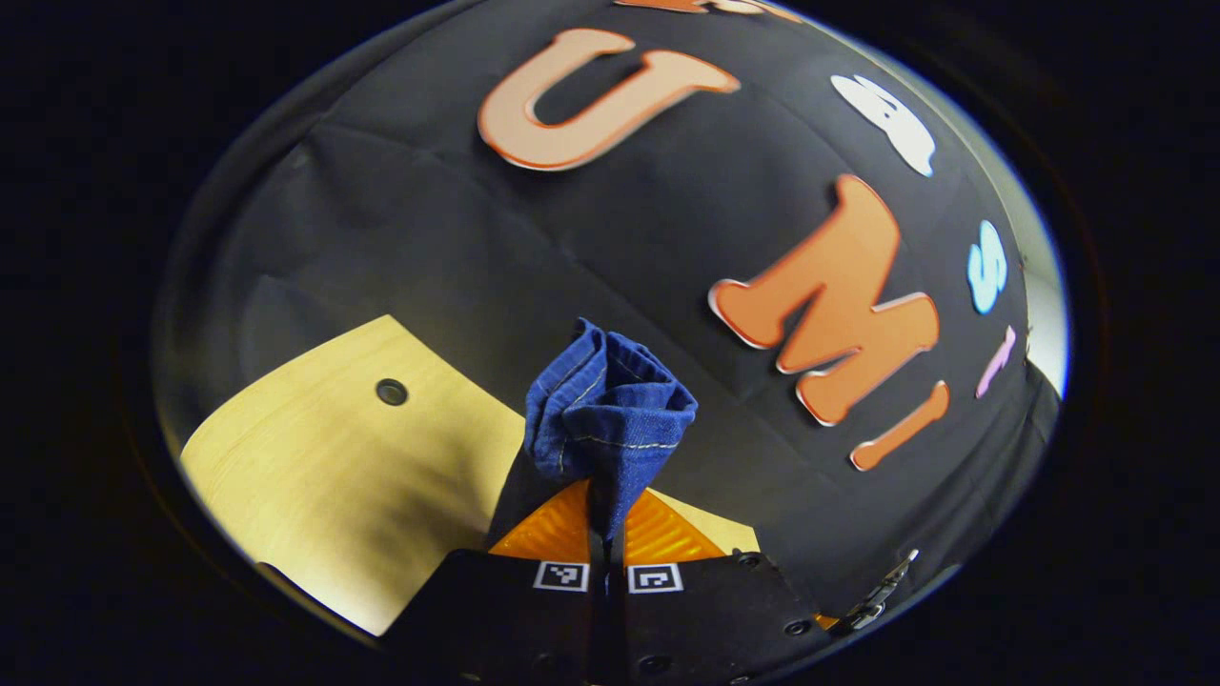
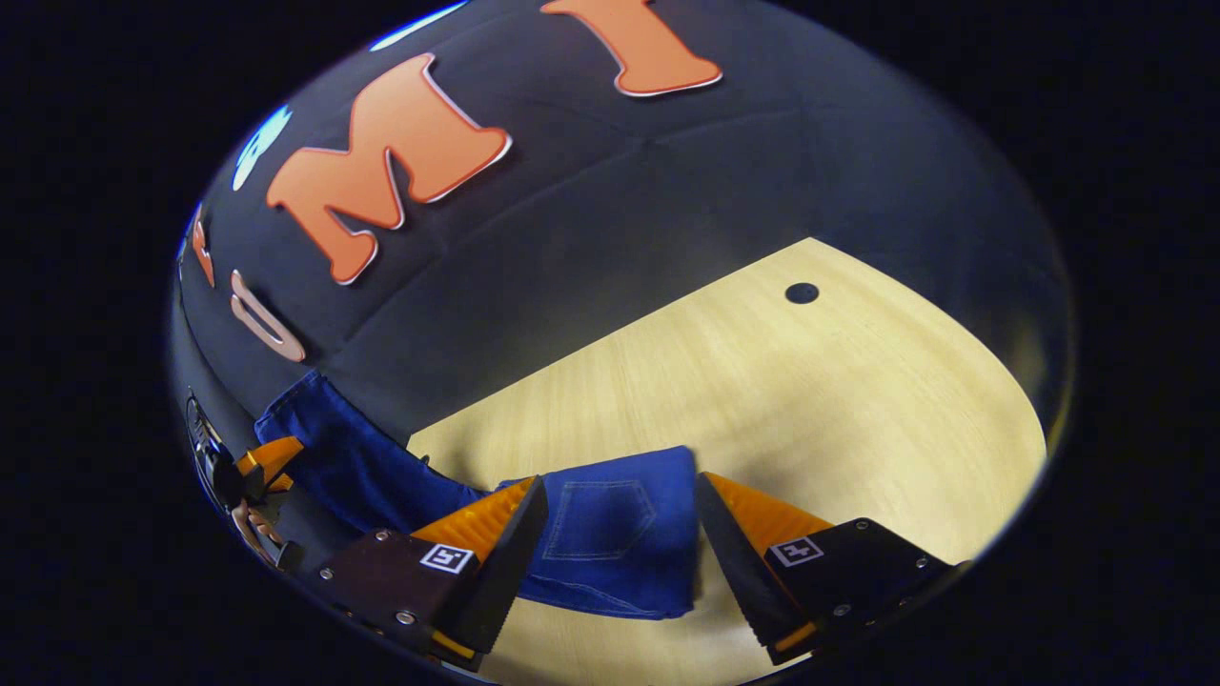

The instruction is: Grasp the waist and the cuffs of the jeans and fold them to make the two legs overlap; first hold the waist and fold one-third of the jeans toward the cuffs, then hold the cuffs and fold the remaining one-third in the same direction to finish folding.

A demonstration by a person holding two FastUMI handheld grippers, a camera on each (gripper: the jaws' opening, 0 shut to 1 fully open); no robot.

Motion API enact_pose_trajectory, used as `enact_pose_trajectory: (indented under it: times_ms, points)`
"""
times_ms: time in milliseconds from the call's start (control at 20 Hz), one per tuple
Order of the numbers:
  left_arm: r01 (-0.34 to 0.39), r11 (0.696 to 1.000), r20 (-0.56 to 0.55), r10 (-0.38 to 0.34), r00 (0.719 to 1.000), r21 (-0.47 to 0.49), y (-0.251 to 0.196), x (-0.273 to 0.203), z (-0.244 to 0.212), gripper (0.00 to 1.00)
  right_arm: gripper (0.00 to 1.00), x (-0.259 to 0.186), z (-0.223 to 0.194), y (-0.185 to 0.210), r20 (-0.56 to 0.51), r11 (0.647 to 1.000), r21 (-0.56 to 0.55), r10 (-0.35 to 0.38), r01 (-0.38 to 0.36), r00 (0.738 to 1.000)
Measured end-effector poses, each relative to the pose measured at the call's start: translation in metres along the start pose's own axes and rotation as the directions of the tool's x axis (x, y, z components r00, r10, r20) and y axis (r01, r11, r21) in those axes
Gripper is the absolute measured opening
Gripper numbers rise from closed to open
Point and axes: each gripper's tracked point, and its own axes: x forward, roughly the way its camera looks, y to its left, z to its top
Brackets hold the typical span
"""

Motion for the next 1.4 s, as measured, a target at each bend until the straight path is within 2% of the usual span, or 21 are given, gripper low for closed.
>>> enact_pose_trajectory:
  times_ms: [150, 350, 500, 650, 800, 950, 1050, 1150, 1200, 1250, 1350, 1400]
  points:
    - [0.076, 0.997, -0.053, -0.078, 0.996, -0.03, -0.068, 0.007, -0.043, 0.01, 0.97, -0.011, 0.011, -0.037, 0.008, 1.0, 0.015, -0.014, 0.014, 1.0]
    - [0.115, 0.993, -0.155, -0.116, 0.981, -0.013, -0.127, 0.026, -0.121, 0.01, 0.97, -0.027, 0.013, -0.089, -0.004, 0.998, 0.051, -0.039, 0.039, 0.999]
    - [0.126, 0.992, -0.264, -0.118, 0.957, 0.011, -0.156, 0.053, -0.189, 0.01, 0.97, -0.041, 0.014, -0.124, 0.002, 0.995, 0.073, -0.068, 0.068, 0.998]
    - [0.105, 0.982, -0.358, -0.043, 0.933, 0.156, -0.167, 0.076, -0.264, 0.01, 0.97, -0.045, 0.01, -0.148, 0.003, 0.993, 0.069, -0.095, 0.095, 0.995]
    - [0.077, 0.943, -0.41, 0.066, 0.909, 0.323, -0.155, 0.077, -0.322, 0.01, 0.97, -0.045, -0.002, -0.16, -0.019, 0.993, 0.058, -0.106, 0.107, 0.994]
    - [0.032, 0.898, -0.408, 0.167, 0.898, 0.438, -0.141, 0.068, -0.348, 0.01, 0.97, -0.047, -0.013, -0.162, -0.041, 0.995, 0.023, -0.1, 0.101, 0.994]
    - [0.03, 0.874, -0.398, 0.19, 0.898, 0.485, -0.133, 0.074, -0.356, 0.02, 0.97, -0.046, -0.018, -0.163, -0.055, 0.995, -0.003, -0.101, 0.101, 0.993]
    - [0.05, 0.87, -0.4, 0.174, 0.9, 0.49, -0.137, 0.075, -0.365, 0.05, 0.97, -0.045, -0.023, -0.162, -0.065, 0.995, -0.022, -0.1, 0.098, 0.993]
    - [0.083, 0.882, -0.423, 0.139, 0.895, 0.464, -0.146, 0.073, -0.37, 0.11, 0.97, -0.044, -0.026, -0.16, -0.073, 0.995, -0.029, -0.096, 0.095, 0.993]
    - [0.108, 0.889, -0.438, 0.111, 0.892, 0.446, -0.155, 0.073, -0.379, 0.37, 0.97, -0.044, -0.029, -0.157, -0.082, 0.995, -0.034, -0.094, 0.092, 0.992]
    - [0.14, 0.878, -0.441, 0.088, 0.893, 0.458, -0.167, 0.069, -0.381, 0.89, 0.97, -0.045, -0.032, -0.148, -0.094, 0.996, -0.034, -0.084, 0.081, 0.992]
    - [0.152, 0.874, -0.447, 0.082, 0.891, 0.462, -0.171, 0.061, -0.379, 0.96, 0.97, -0.045, -0.032, -0.142, -0.098, 0.996, -0.041, -0.085, 0.081, 0.992]
